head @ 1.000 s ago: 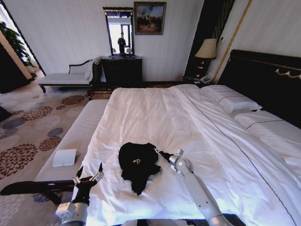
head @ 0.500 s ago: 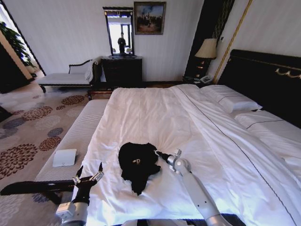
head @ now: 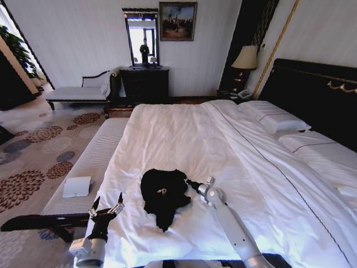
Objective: Fold the clothes on the bed.
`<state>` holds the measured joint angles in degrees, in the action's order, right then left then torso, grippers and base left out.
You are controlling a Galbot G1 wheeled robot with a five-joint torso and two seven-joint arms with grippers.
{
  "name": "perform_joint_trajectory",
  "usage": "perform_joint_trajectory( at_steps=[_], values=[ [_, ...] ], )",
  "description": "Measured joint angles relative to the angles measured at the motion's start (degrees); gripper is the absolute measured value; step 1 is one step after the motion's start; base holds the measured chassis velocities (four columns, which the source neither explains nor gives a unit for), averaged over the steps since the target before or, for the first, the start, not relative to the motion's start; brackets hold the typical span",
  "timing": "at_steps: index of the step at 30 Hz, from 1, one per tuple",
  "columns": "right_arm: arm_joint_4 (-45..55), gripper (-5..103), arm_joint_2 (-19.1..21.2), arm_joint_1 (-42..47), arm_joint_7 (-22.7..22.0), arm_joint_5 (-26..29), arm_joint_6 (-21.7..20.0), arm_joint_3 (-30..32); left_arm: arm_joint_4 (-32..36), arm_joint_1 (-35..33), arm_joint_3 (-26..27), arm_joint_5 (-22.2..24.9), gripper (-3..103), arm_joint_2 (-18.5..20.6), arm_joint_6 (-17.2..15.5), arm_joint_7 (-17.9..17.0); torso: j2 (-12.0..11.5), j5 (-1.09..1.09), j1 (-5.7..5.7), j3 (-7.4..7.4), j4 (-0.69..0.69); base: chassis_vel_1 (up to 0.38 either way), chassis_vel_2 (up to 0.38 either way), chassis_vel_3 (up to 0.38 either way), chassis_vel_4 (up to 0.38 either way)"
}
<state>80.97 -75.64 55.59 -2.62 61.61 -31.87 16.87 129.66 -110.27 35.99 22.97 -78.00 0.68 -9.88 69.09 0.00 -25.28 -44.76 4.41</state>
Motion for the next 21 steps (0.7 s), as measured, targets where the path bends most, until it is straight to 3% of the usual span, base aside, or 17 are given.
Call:
perform_joint_trajectory(
  at_steps=[2, 3, 5, 9, 14, 16, 21],
  values=[
    [0.3, 1, 0.1, 0.1, -0.1, -0.6, 0.1, -0.2, -0.7, 1.8, -0.4, 5.0, 100, 1.8, -2.5, -1.2, 0.0, 0.00, 0.00, 0.00, 0.01, 0.000, 0.000, 0.000, 0.000],
    [0.3, 1, 0.1, 0.1, -0.1, -0.6, 0.1, -0.2, -0.7, 1.8, -0.4, 5.0, 100, 1.8, -2.5, -1.2, 0.0, 0.00, 0.00, 0.00, 0.01, 0.000, 0.000, 0.000, 0.000],
    [0.6, 1, 0.3, 0.2, -0.6, -1.1, 0.1, -0.5, -3.2, 6.4, -0.7, 12.9, 100, 4.9, -6.2, -3.0, 0.0, 0.00, 0.00, 0.00, 0.00, 0.000, 0.000, 0.000, 0.000],
    [0.7, 1, 0.6, 0.8, -0.3, -2.2, 0.4, -0.6, -9.9, 15.2, -2.7, 21.0, 103, 9.8, -8.9, -4.0, 0.0, -0.01, 0.00, 0.00, 0.01, 0.000, 0.000, 0.000, 0.000],
    [0.7, 1, 1.2, 1.3, 0.0, -2.5, 0.6, -0.8, -16.2, 22.9, -7.2, 24.5, 90, 11.9, -10.0, -4.4, 0.0, 0.01, 0.00, -0.01, 0.01, 0.000, 0.000, 0.000, 0.000],
    [0.7, 1, 1.3, 1.3, 0.0, -2.5, 0.7, -0.8, -20.9, 28.0, -11.1, 26.8, 96, 12.0, -10.5, -5.6, 0.0, 0.00, 0.00, -0.01, 0.01, 0.000, 0.000, 0.000, 0.000],
    [0.2, 1, 1.1, 1.3, 0.0, -2.7, 0.8, -0.8, -28.0, 35.1, -15.6, 28.9, 100, 10.8, -10.8, -6.7, 0.0, -0.01, -0.01, -0.01, 0.02, 0.000, 0.000, 0.000, 0.000]
  ],
)
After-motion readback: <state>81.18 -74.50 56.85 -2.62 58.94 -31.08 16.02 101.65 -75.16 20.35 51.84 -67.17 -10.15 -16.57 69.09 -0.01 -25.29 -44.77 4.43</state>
